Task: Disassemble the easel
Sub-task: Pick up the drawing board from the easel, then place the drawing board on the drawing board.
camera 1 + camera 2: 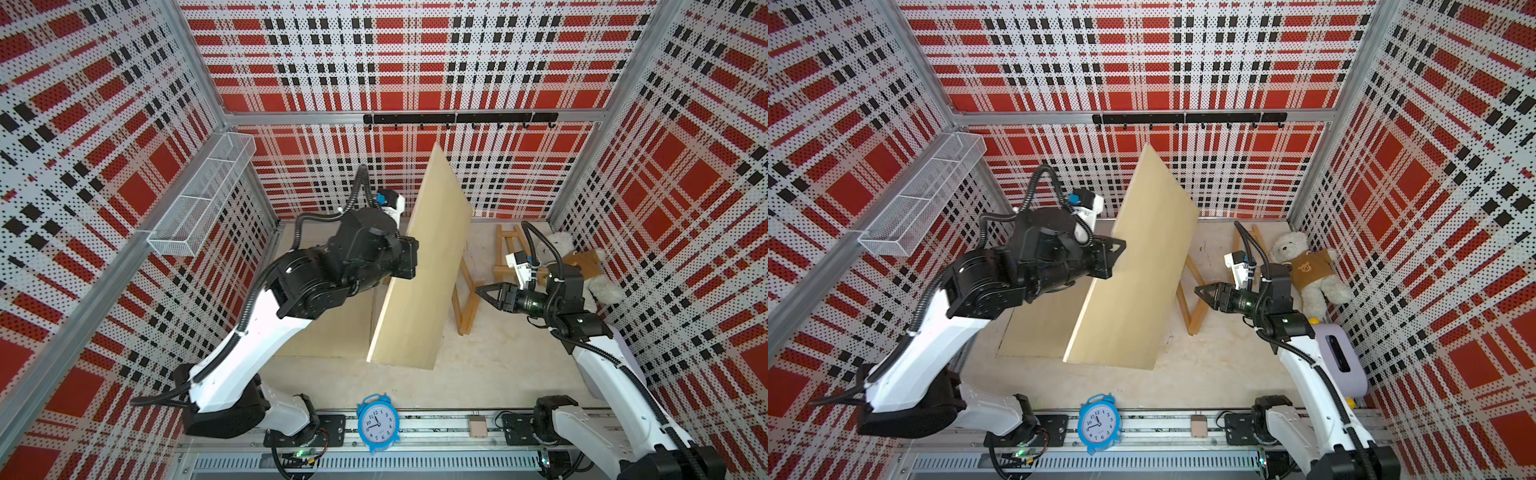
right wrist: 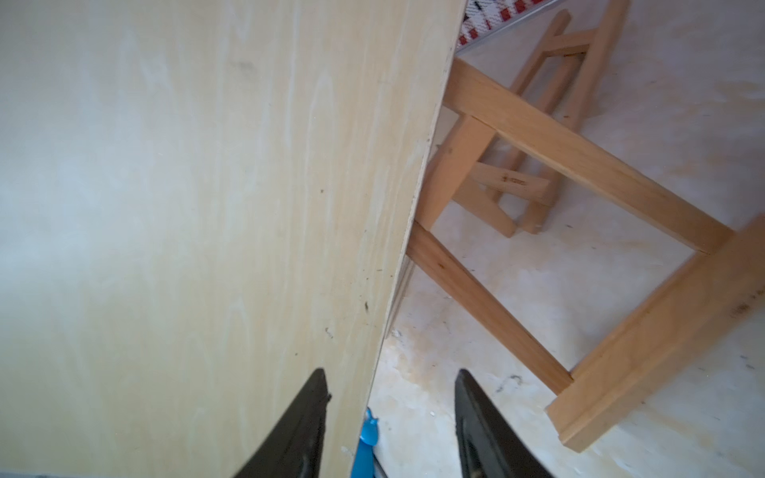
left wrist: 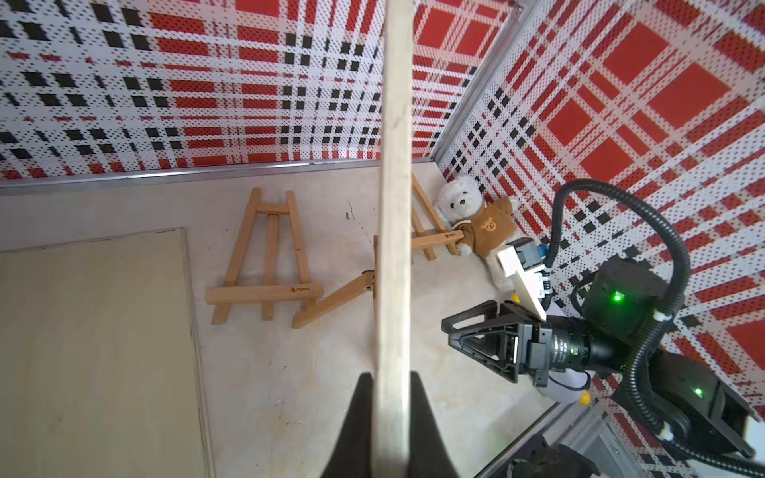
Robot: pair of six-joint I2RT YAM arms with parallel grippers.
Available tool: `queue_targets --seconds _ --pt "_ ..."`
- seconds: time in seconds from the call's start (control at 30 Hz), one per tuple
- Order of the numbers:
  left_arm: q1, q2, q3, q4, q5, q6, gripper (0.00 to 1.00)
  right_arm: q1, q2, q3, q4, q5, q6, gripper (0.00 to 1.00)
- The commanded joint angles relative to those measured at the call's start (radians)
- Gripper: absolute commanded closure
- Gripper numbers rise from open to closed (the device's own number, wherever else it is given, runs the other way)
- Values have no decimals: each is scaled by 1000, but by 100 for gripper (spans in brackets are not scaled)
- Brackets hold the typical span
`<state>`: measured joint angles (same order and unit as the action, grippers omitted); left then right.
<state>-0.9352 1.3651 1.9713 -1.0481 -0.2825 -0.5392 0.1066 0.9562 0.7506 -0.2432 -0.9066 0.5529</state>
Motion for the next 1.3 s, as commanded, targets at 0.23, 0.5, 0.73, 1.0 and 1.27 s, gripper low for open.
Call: queue_targets --seconds 0.23,0.5,0.73,1.0,1.27 --pt "270 -210 -19 253 264 -72 100 177 58 79 196 9 120 48" --pt "353 -149 183 178 410 -49 100 304 100 126 252 95 162 49" --pt "505 -190 237 132 527 -67 100 427 170 195 288 176 173 47" --pt "700 -246 113 252 727 -166 100 468 269 240 448 151 236 47" --pt "915 -291 -120 516 966 -367 100 501 348 252 665 119 342 47"
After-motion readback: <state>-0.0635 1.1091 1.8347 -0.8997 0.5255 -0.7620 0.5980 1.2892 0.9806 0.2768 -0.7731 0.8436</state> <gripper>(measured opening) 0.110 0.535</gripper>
